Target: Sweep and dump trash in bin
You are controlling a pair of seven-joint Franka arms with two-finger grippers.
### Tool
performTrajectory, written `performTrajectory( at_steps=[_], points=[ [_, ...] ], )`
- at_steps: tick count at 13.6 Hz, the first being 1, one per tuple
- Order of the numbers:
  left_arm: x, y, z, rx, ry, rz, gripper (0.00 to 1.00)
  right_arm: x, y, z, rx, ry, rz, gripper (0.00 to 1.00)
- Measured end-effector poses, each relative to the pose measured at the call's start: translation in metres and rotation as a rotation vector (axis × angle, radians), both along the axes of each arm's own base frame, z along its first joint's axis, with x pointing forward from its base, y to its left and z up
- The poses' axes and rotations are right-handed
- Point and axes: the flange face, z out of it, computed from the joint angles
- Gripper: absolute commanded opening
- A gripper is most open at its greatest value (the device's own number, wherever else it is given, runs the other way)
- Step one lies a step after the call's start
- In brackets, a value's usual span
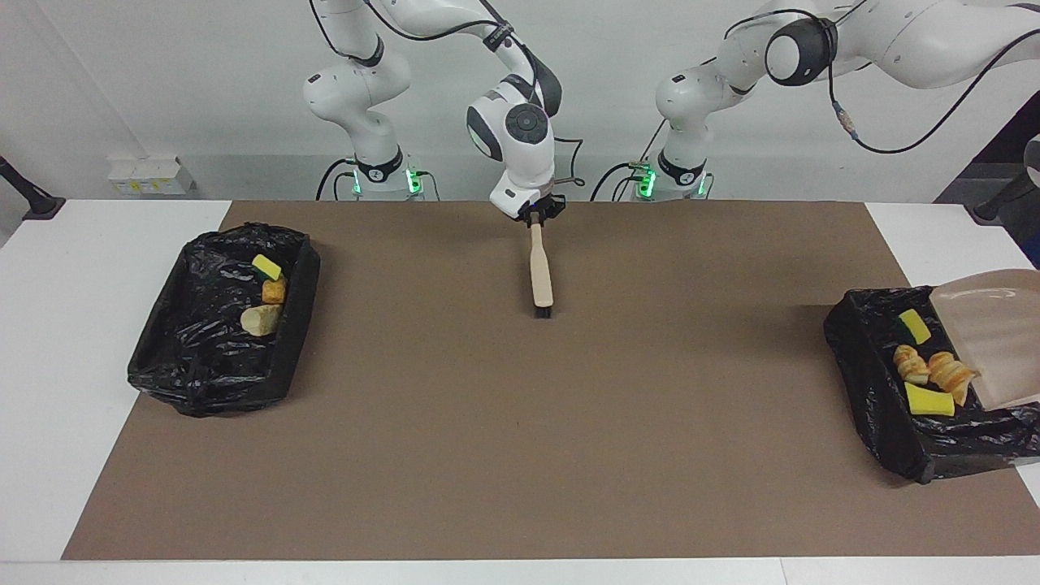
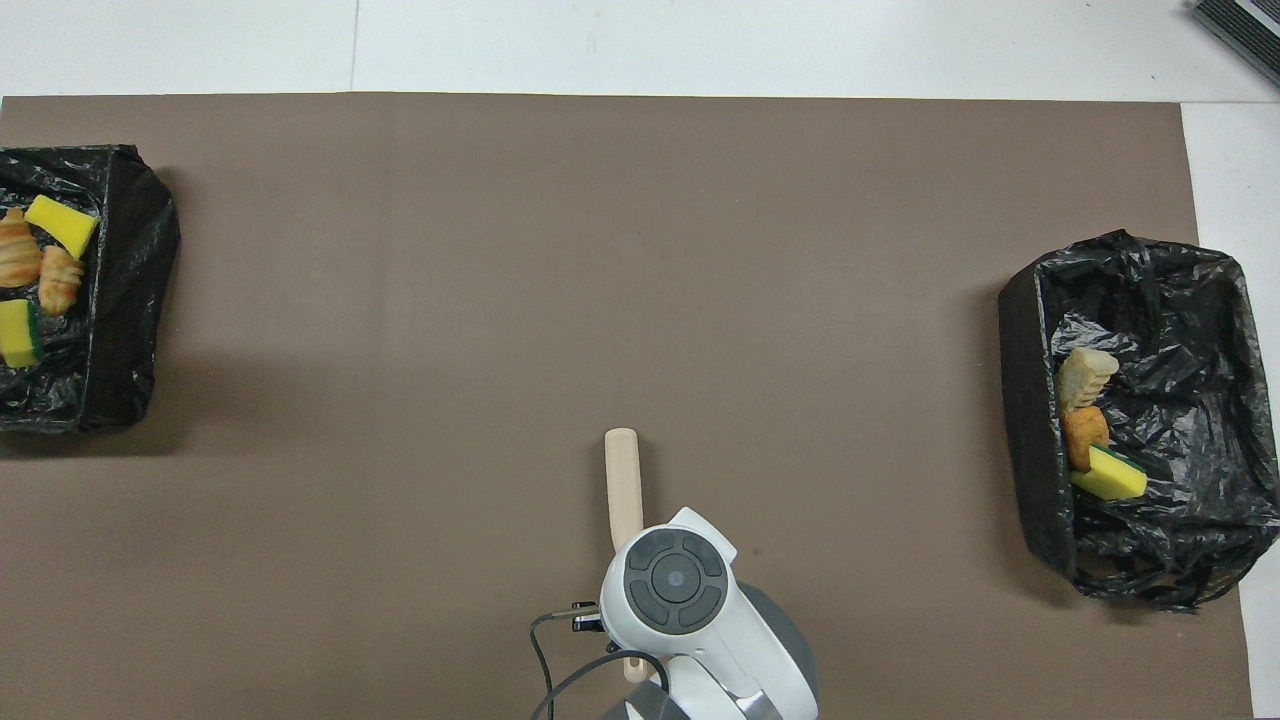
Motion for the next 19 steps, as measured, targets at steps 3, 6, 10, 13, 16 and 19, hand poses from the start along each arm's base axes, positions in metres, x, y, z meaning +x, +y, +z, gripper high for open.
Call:
performTrajectory(
  at_steps=[3, 6, 10, 13, 16, 19],
  points=[
    [-0.010, -0.005, 0.028, 0.121, -0.051, 0.028, 0.00, 0.000, 0.000, 0.000, 0.000, 0.000, 0.000, 0.94],
    [-0.027, -0.023, 0.050, 0.154, -0.093, 0.021, 0.00, 0.001, 0.000, -0.002, 0.004, 0.000, 0.019, 1.00],
    [-0.026, -0.087, 0.040, 0.082, -0.089, -0.013, 0.00, 0.026, -0.006, 0.017, 0.059, -0.043, 0.070, 1.00],
    [-0.021, -0.120, 0.021, -0.078, -0.112, 0.005, 0.00, 0.085, -0.052, 0.042, 0.134, -0.116, 0.143, 1.00],
    [-0.021, -0.131, 0.003, -0.252, -0.117, 0.033, 0.00, 0.128, -0.099, 0.064, 0.125, -0.192, 0.176, 1.00],
    [-0.022, -0.160, -0.031, -0.410, -0.094, 0.059, 0.00, 0.164, -0.148, 0.087, 0.062, -0.244, 0.139, 1.00]
  ],
)
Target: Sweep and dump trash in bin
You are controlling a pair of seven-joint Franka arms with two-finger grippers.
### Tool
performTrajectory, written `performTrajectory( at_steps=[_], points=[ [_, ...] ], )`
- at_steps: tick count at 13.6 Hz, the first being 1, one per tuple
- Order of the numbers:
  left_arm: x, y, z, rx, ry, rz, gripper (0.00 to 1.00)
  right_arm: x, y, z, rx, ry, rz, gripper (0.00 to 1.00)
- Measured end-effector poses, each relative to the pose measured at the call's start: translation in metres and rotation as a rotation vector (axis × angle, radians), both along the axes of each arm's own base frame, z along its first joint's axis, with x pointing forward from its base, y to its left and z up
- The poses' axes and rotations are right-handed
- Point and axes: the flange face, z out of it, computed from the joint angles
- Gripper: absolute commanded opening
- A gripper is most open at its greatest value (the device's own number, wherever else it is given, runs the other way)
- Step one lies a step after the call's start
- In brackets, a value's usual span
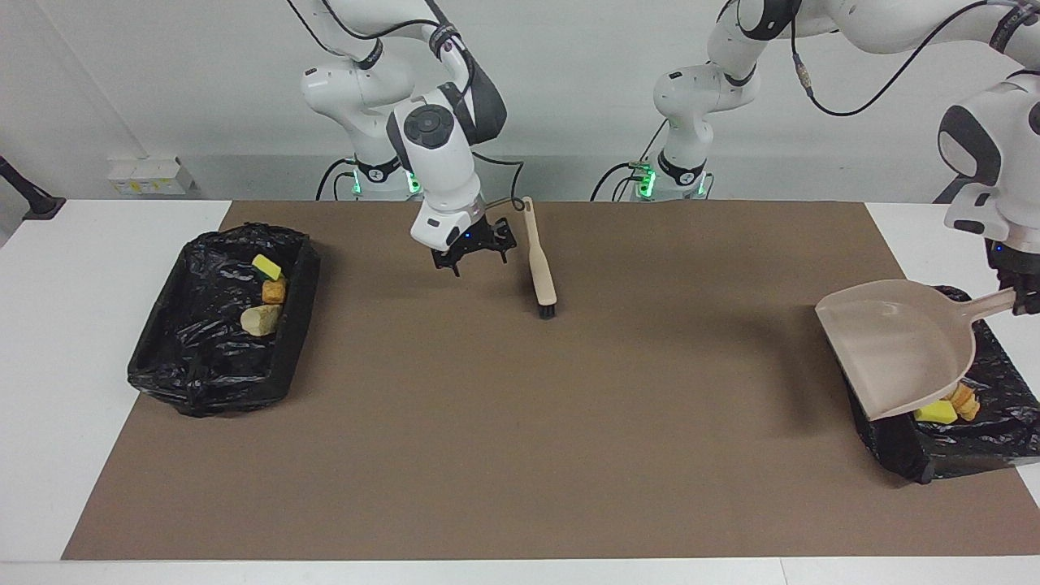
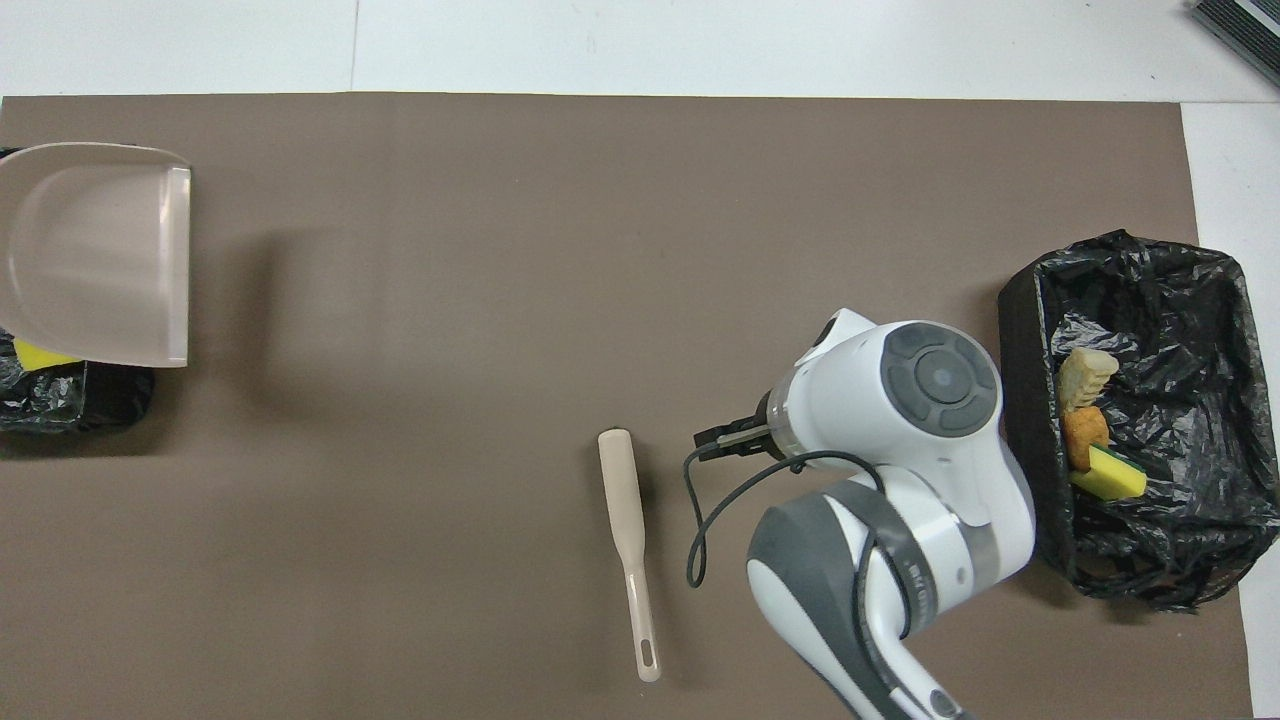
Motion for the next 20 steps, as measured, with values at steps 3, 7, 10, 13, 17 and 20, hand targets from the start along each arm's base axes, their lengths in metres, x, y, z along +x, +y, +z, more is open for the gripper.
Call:
performTrajectory(
  at_steps=[3, 7, 10, 13, 17, 20],
  points=[
    [0.001, -0.052, -0.031, -0.078, -0.016, 0.107, 0.00, 0.022, -0.044, 0.037, -0.062, -0.054, -0.037, 1.00],
    [-0.004, -0.152, -0.064, -0.151, -0.090, 0.366, 0.00, 0.036, -0.103, 0.100, -0.111, -0.126, -0.120, 1.00],
    [-0.016, -0.218, -0.086, -0.203, -0.126, 0.569, 0.00, 0.043, -0.144, 0.146, -0.142, -0.138, -0.185, 1.00],
    [-0.029, -0.262, -0.099, -0.292, -0.146, 0.874, 0.00, 0.043, -0.159, 0.169, -0.165, -0.144, -0.206, 1.00],
    [-0.054, -0.353, -0.105, -0.360, -0.192, 1.262, 0.00, 0.035, -0.183, 0.208, -0.181, -0.115, -0.250, 1.00],
    [-0.069, -0.405, -0.116, -0.412, -0.166, 1.422, 0.00, 0.017, -0.222, 0.253, -0.188, -0.087, -0.270, 1.00]
  ],
)
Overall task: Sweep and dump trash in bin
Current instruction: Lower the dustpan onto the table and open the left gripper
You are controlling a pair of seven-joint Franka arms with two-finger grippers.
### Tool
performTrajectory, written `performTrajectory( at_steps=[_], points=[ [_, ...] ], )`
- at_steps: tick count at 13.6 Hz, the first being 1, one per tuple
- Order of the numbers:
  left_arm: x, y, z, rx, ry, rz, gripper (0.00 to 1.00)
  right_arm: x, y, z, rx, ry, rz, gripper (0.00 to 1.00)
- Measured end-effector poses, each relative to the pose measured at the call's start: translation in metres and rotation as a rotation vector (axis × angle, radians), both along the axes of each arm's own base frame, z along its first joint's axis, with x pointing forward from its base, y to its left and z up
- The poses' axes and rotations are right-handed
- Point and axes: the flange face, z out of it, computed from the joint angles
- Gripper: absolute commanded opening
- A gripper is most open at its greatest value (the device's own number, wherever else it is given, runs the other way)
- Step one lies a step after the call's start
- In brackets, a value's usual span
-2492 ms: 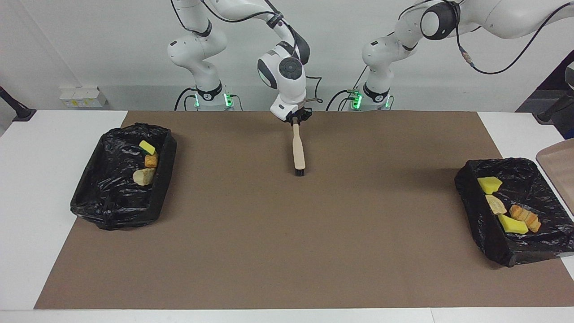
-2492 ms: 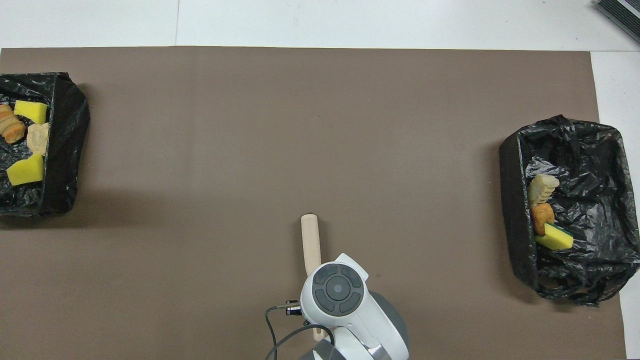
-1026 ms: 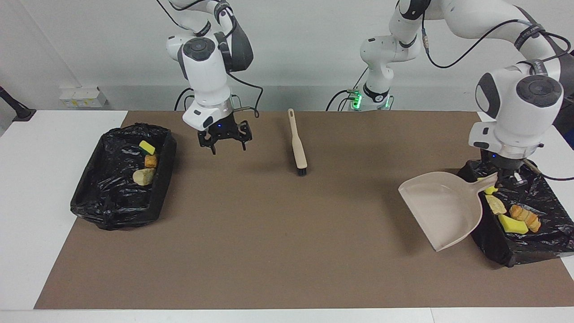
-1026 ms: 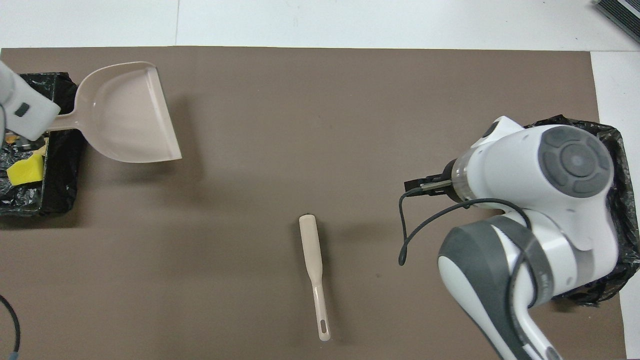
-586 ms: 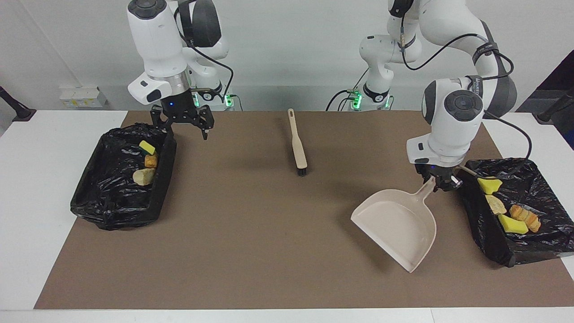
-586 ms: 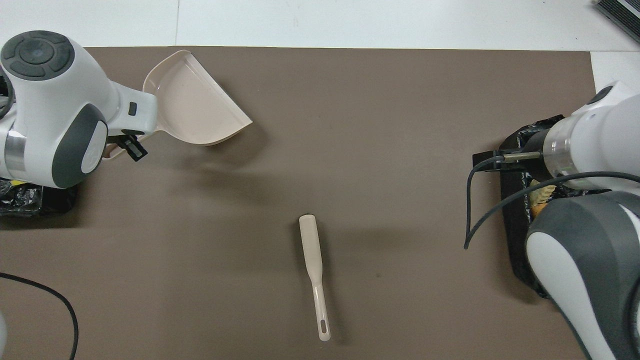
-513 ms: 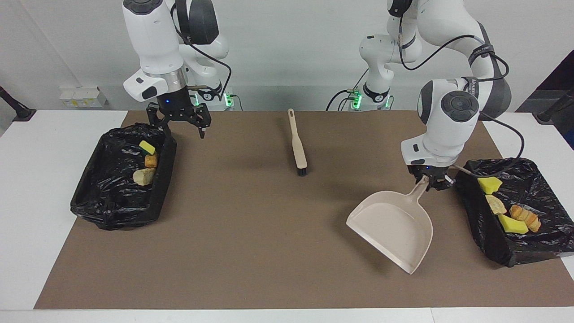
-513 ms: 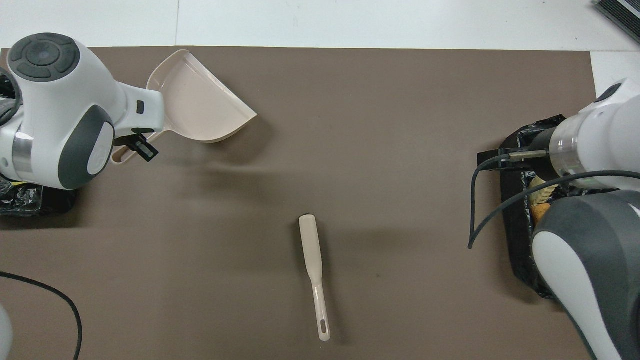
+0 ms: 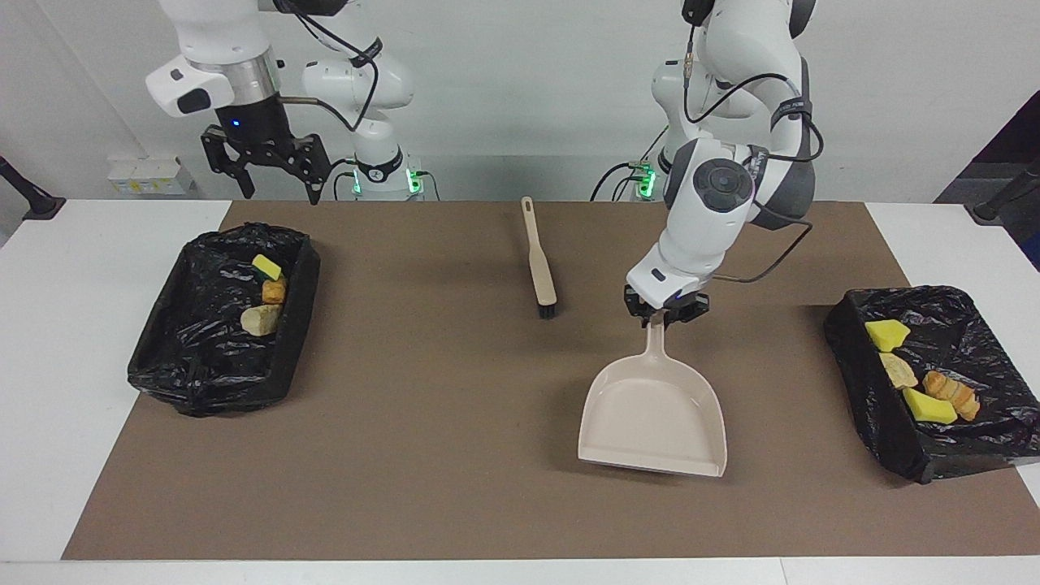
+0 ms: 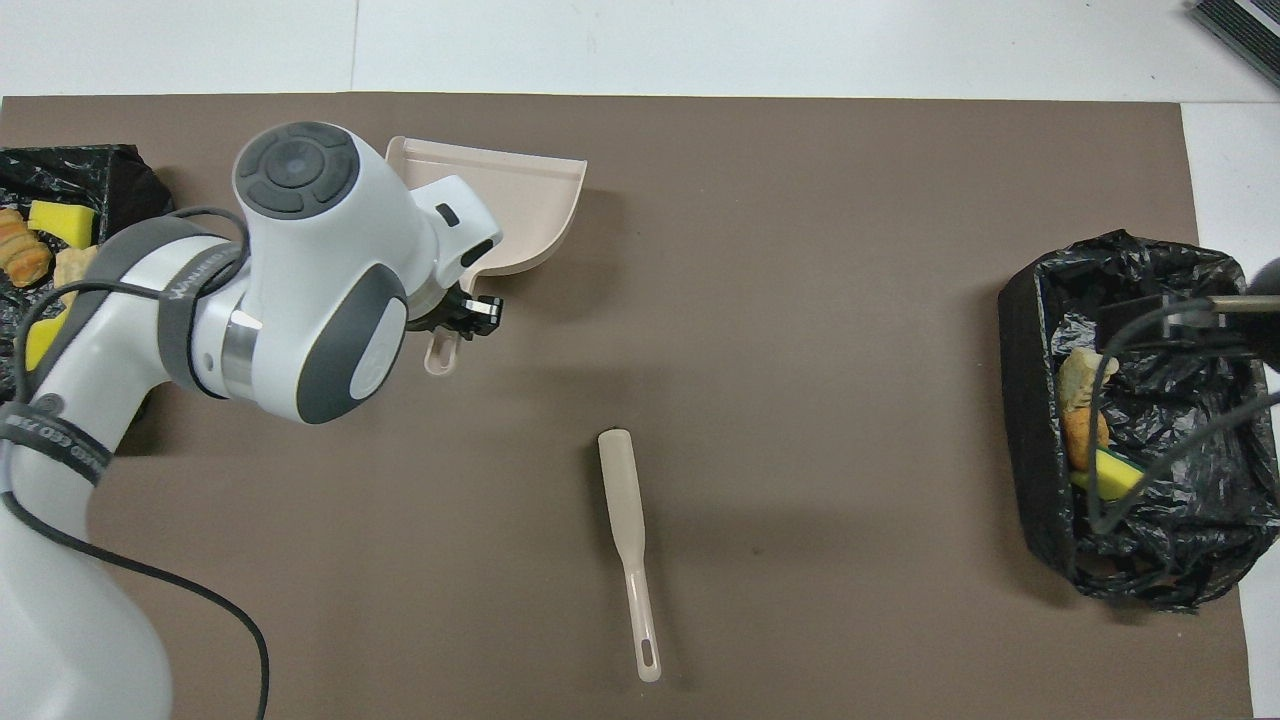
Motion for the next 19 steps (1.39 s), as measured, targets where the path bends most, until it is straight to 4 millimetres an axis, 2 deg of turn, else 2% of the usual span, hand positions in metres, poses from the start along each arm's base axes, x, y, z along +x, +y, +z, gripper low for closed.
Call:
performTrajectory(
  at_steps=[2, 4, 7, 10, 11, 12, 13, 17, 19],
  points=[
    [-0.004, -0.028, -0.014, -0.053, -0.001, 0.047, 0.00, -0.011, -0.025, 0.014, 0.003, -0.004, -0.021, 1.00],
    [-0.009, -0.051, -0.030, -0.077, 0.004, 0.045, 0.00, -0.015, -0.046, 0.012, 0.007, 0.007, -0.038, 1.00],
    [-0.016, -0.073, -0.046, -0.097, 0.016, 0.037, 0.00, -0.009, -0.058, -0.018, 0.011, 0.065, -0.028, 1.00],
    [-0.027, -0.100, -0.071, -0.092, 0.026, 0.030, 0.00, -0.005, -0.054, -0.027, 0.013, 0.074, -0.019, 1.00],
    [-0.028, -0.103, -0.073, -0.090, 0.027, 0.043, 0.18, -0.005, -0.049, -0.027, 0.013, 0.074, -0.008, 1.00],
    [-0.028, -0.104, -0.071, -0.091, 0.025, 0.064, 0.90, -0.004, -0.046, -0.028, 0.015, 0.072, 0.000, 1.00],
    [-0.028, -0.103, -0.069, -0.088, 0.029, 0.084, 1.00, -0.003, -0.045, -0.028, 0.016, 0.066, 0.003, 1.00],
    [-0.033, -0.092, -0.030, -0.069, 0.053, 0.190, 1.00, -0.003, -0.048, -0.033, 0.019, 0.073, -0.001, 1.00],
    [-0.032, -0.078, -0.008, -0.057, 0.059, 0.226, 1.00, -0.003, -0.046, -0.034, 0.041, 0.074, -0.001, 1.00]
  ],
)
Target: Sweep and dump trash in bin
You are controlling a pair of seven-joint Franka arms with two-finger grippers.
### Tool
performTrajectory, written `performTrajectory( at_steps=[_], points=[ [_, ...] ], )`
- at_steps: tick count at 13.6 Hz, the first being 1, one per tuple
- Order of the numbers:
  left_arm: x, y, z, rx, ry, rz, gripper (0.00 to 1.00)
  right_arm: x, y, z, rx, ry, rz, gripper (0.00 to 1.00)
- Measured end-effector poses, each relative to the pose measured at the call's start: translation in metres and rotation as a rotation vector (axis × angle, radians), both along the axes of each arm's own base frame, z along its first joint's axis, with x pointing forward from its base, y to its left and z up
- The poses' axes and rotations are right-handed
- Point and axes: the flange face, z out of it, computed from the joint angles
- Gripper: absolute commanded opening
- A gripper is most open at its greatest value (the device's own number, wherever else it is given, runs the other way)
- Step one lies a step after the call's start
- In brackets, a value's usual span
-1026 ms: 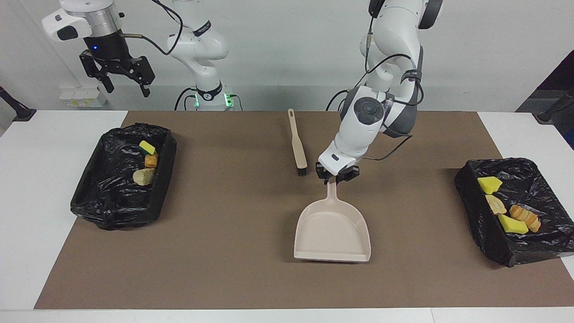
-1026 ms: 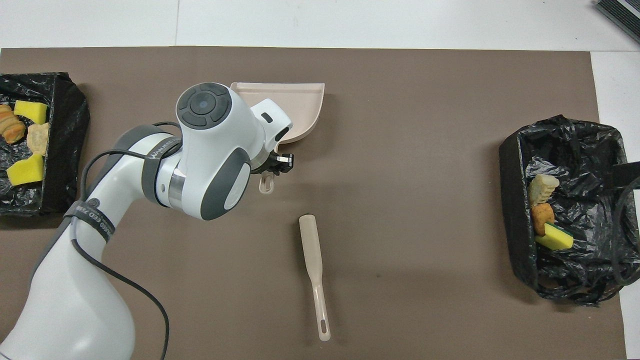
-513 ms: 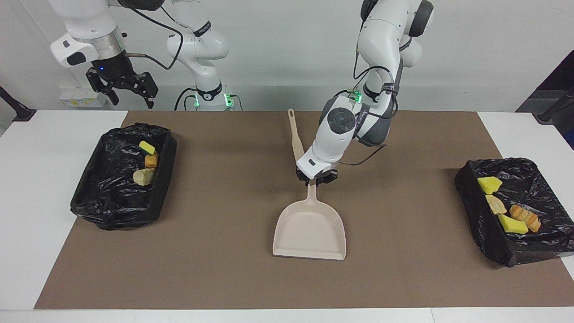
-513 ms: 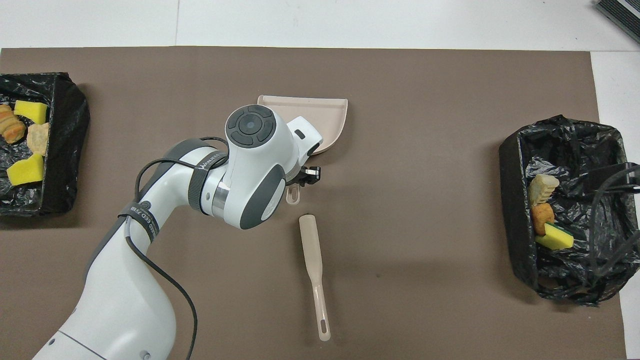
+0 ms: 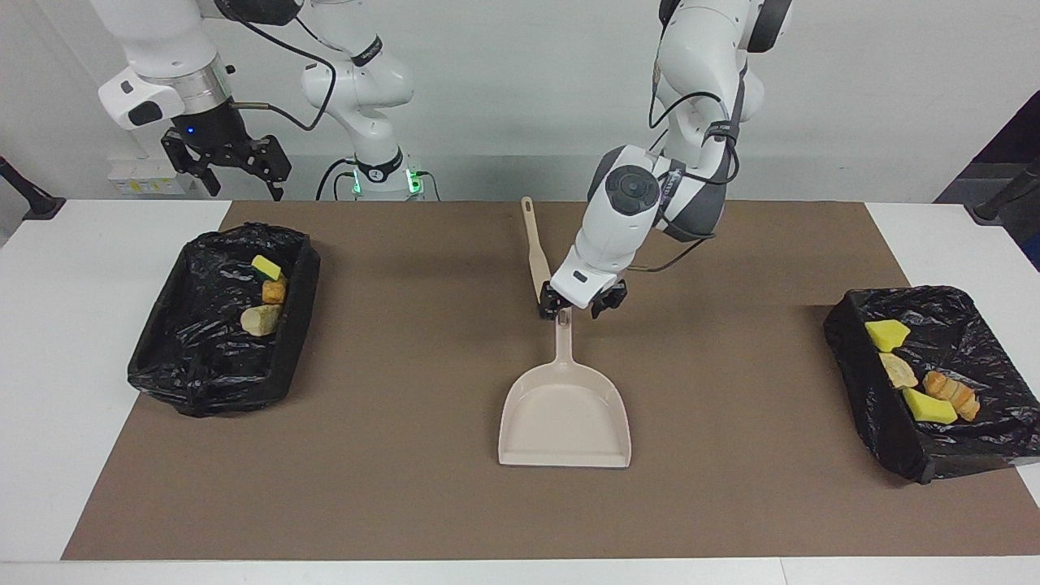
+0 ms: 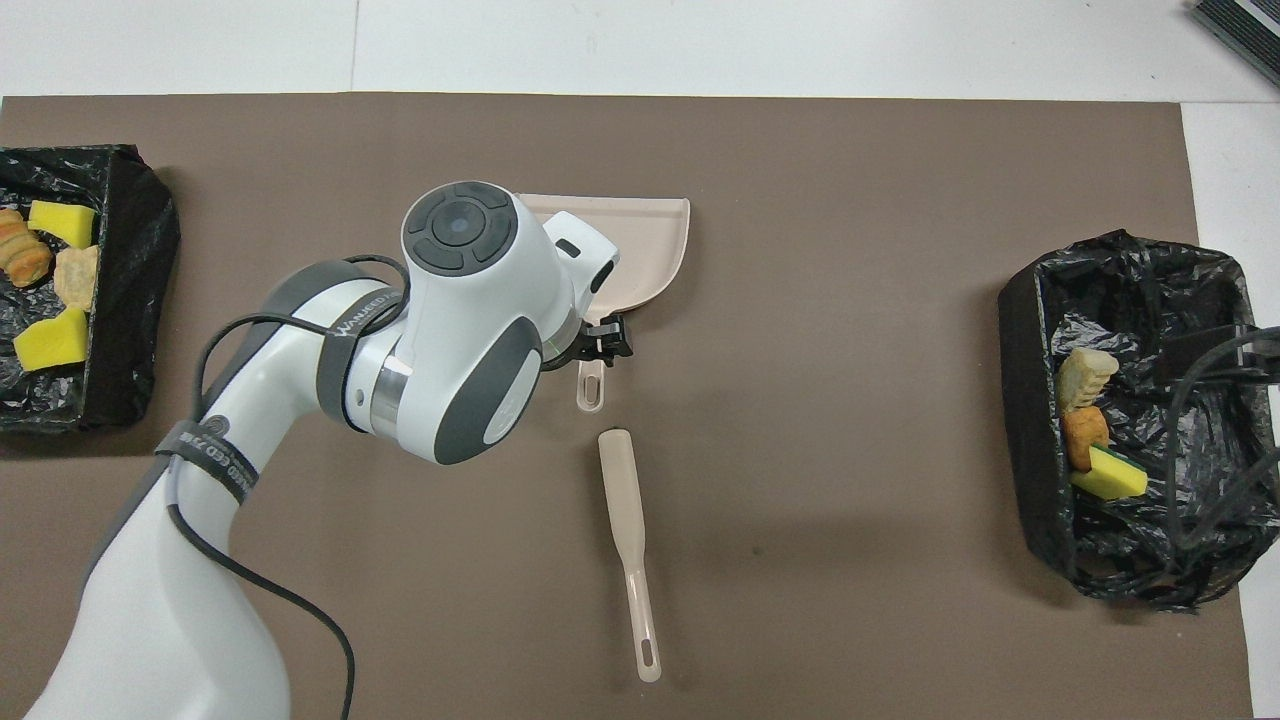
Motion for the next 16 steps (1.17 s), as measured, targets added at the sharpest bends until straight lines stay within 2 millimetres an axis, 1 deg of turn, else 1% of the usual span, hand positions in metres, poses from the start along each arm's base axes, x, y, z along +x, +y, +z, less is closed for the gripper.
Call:
performTrajectory(
  at_steps=[3, 4, 7, 9, 11, 12, 13, 14, 16],
  points=[
    [0.026, 0.049, 0.024, 0.046, -0.015, 0.048, 1.00, 0.000, 0.001, 0.000, 0.024, -0.001, -0.002, 1.00],
    [0.035, 0.068, 0.030, 0.056, -0.021, 0.045, 1.00, 0.000, 0.001, 0.000, 0.027, 0.000, -0.002, 1.00],
    [0.059, 0.139, 0.047, 0.057, -0.022, 0.001, 1.00, 0.000, 0.004, -0.001, 0.027, 0.003, 0.003, 1.00],
    [0.069, 0.197, 0.065, 0.046, -0.034, -0.036, 1.00, -0.002, 0.005, -0.002, 0.028, 0.016, 0.005, 1.00],
    [0.073, 0.255, 0.082, 0.035, -0.047, -0.072, 1.00, -0.006, 0.007, -0.004, 0.032, 0.045, 0.006, 1.00],
    [0.072, 0.279, 0.088, 0.035, -0.042, -0.105, 1.00, -0.007, 0.007, -0.003, 0.035, 0.052, 0.006, 1.00],
    [0.068, 0.298, 0.092, 0.041, -0.027, -0.149, 1.00, -0.008, 0.007, -0.003, 0.036, 0.054, 0.006, 1.00],
    [0.064, 0.311, 0.098, 0.050, -0.019, -0.180, 1.00, -0.008, 0.007, -0.003, 0.036, 0.053, 0.006, 1.00],
    [0.054, 0.323, 0.123, 0.057, -0.039, -0.191, 1.00, -0.008, 0.007, -0.003, 0.037, 0.053, 0.006, 1.00]
  ],
)
